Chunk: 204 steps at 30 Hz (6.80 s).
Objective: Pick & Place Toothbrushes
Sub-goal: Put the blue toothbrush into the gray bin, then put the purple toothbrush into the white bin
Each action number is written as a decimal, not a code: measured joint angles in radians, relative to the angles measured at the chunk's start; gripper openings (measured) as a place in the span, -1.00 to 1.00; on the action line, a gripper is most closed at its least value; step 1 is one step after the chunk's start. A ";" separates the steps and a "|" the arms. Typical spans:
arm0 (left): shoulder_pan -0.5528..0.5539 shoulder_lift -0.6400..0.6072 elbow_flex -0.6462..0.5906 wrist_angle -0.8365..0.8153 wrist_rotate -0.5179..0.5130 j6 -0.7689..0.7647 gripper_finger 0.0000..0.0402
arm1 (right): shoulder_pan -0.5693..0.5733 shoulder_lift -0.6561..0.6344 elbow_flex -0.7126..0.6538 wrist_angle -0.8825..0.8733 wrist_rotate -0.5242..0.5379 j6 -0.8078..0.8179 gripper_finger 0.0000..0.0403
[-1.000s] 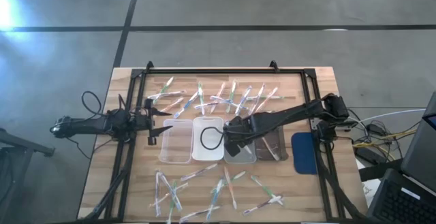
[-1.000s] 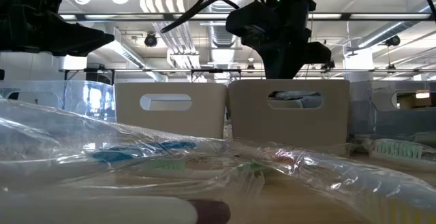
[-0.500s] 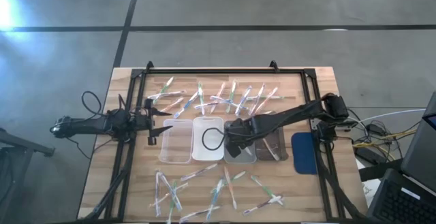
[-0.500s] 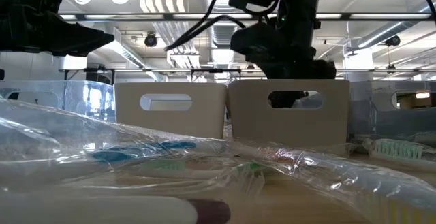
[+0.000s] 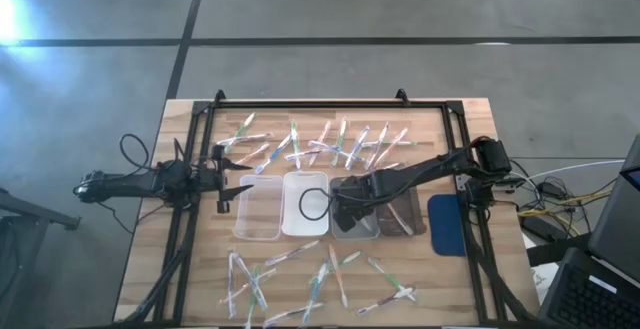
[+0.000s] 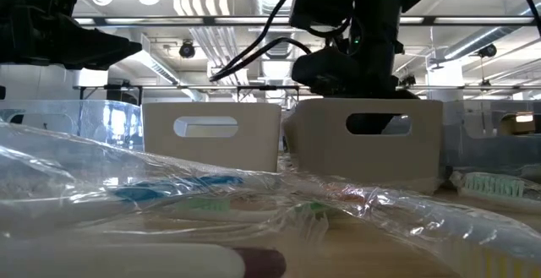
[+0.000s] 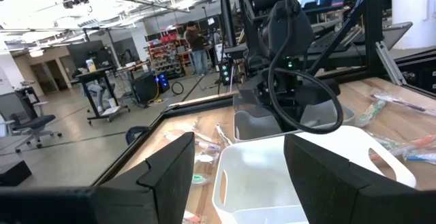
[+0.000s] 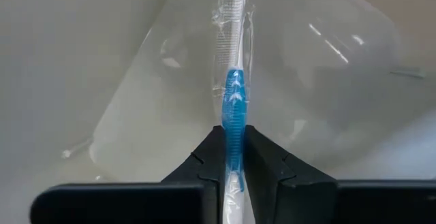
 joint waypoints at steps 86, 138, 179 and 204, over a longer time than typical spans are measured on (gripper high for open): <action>0.000 0.000 0.000 0.002 0.000 0.000 0.15 | 0.114 -0.206 -0.152 -0.157 0.108 0.184 -0.96; 0.000 0.000 0.000 0.002 0.000 0.000 0.15 | 0.320 -1.204 -0.454 0.018 0.817 -0.653 -0.96; 0.001 0.000 0.000 0.002 0.000 0.028 0.15 | -0.250 -1.758 -1.070 0.520 0.017 -1.099 -0.96; 0.000 0.000 0.000 0.020 -0.001 -0.002 0.15 | -0.250 -1.777 -1.133 0.498 0.023 -1.099 -0.96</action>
